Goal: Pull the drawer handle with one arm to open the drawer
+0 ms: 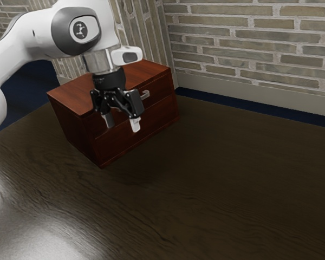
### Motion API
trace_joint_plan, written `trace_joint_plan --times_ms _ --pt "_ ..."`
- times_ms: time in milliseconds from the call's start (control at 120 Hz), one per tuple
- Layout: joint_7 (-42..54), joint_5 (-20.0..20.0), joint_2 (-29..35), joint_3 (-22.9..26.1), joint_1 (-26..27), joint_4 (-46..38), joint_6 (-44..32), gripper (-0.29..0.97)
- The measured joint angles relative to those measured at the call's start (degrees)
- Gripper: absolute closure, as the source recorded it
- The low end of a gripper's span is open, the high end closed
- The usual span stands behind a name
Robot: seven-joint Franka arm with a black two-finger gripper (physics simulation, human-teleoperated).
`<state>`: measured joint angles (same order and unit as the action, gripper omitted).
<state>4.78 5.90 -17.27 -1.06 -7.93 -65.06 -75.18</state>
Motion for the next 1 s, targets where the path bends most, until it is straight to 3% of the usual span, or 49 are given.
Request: trace_joint_plan --times_ms 250,417,775,1000 --pt "-0.51 0.48 0.29 -0.14 -0.82 0.24 -1.73 0.00" --pt "-0.82 -1.17 6.90 0.29 0.21 3.42 -1.82 0.00" --pt "1.88 -12.06 -4.37 0.18 1.05 2.50 -12.21 0.00" --pt "4.83 -15.71 -6.00 0.32 0.94 2.38 -19.33 0.00"
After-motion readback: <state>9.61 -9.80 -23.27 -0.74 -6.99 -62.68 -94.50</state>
